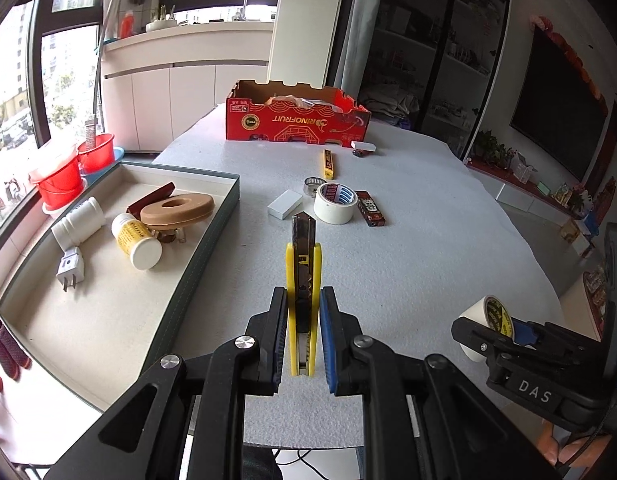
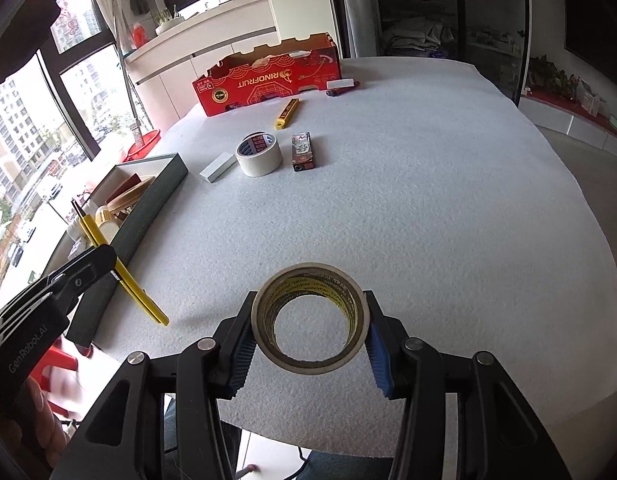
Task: Organize rigid objects
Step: 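Lift the box cutter with left tool while right tool carries the tape roll toward the tray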
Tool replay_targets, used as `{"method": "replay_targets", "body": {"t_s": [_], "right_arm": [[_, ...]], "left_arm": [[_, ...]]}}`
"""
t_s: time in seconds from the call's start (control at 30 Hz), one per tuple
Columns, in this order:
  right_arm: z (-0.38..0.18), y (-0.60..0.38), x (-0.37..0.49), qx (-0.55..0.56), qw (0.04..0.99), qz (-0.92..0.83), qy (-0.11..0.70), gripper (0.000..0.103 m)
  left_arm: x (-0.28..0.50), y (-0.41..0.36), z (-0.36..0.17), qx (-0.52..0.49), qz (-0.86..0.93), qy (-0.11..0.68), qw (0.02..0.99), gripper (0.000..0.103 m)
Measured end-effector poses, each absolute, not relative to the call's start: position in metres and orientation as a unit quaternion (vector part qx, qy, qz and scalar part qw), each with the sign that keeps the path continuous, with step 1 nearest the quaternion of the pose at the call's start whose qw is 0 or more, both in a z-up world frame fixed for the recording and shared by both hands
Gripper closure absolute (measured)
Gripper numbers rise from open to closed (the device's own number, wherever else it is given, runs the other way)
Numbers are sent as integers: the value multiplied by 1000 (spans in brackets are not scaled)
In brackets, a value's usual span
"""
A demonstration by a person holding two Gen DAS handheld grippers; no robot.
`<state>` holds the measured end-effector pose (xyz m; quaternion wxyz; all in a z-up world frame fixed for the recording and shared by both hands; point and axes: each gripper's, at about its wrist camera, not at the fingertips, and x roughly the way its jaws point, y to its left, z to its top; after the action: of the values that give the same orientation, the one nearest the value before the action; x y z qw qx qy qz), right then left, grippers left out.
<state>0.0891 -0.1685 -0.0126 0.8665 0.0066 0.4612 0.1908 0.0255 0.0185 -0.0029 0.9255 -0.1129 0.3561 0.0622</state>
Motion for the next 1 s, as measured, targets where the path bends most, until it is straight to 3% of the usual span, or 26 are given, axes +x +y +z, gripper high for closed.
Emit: {"method": "replay_targets", "body": {"t_s": [1.0], "right_arm": [[37,-58,95,-47,857,309,410,53]], "left_arm": [[-14,100,21,-176,163,309,920,86]]}}
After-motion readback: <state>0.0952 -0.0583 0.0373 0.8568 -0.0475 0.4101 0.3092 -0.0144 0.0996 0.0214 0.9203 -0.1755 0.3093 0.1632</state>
